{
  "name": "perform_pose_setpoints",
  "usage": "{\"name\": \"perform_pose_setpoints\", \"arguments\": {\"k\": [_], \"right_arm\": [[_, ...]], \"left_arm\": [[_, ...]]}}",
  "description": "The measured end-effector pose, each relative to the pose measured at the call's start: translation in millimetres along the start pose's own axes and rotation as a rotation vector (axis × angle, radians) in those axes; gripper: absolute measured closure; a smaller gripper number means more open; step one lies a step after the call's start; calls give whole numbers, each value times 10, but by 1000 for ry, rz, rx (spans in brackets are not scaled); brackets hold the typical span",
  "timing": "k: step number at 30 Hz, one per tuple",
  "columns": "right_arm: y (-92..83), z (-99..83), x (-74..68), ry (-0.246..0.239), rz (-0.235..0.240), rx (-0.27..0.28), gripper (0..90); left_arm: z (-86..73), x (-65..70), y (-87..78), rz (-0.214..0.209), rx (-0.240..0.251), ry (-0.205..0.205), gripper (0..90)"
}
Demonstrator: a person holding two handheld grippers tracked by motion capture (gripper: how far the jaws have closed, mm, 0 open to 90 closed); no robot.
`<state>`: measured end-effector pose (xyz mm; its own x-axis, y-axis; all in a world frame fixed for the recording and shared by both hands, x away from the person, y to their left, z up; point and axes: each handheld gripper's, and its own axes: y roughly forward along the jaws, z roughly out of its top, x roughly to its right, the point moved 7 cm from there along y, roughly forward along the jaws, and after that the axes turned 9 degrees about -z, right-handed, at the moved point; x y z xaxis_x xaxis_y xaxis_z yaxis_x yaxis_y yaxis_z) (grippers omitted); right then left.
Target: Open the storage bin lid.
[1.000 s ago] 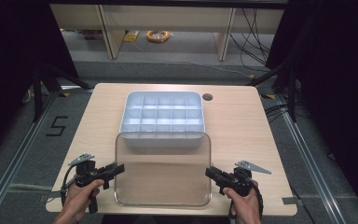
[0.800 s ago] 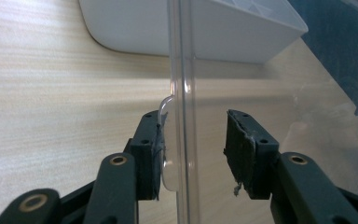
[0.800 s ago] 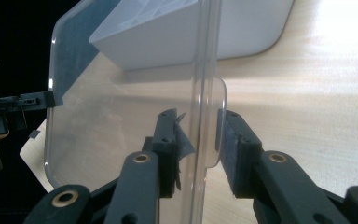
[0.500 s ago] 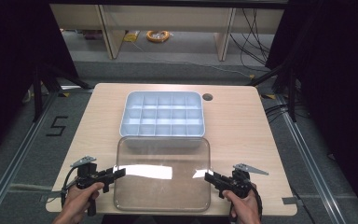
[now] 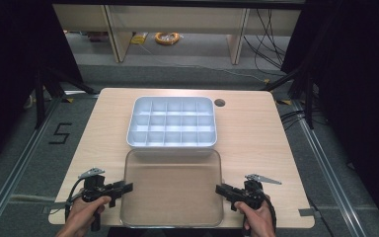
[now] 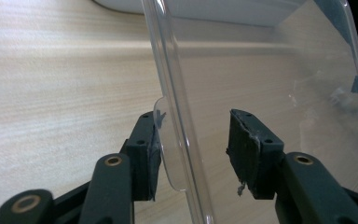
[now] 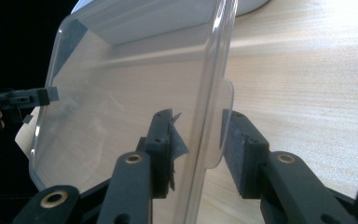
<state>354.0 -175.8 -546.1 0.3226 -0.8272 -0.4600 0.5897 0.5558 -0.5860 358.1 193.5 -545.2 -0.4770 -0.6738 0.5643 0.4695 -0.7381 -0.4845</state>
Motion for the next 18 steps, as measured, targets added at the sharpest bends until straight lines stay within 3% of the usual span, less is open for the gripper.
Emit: {"name": "perform_pose_setpoints", "arguments": {"k": [2, 14, 16, 18], "right_arm": [[2, -6, -1, 19, 1, -19, 651], [61, 9, 39, 14, -16, -41, 627], [82, 14, 43, 3, -24, -38, 622], [82, 0, 5, 39, -30, -58, 617]], "left_arm": [[0, -4, 6, 0, 0, -3, 541], [20, -48, 63, 6, -10, -24, 533], [28, -54, 69, 19, 5, -23, 532], [24, -58, 62, 16, -8, -22, 527]]}}
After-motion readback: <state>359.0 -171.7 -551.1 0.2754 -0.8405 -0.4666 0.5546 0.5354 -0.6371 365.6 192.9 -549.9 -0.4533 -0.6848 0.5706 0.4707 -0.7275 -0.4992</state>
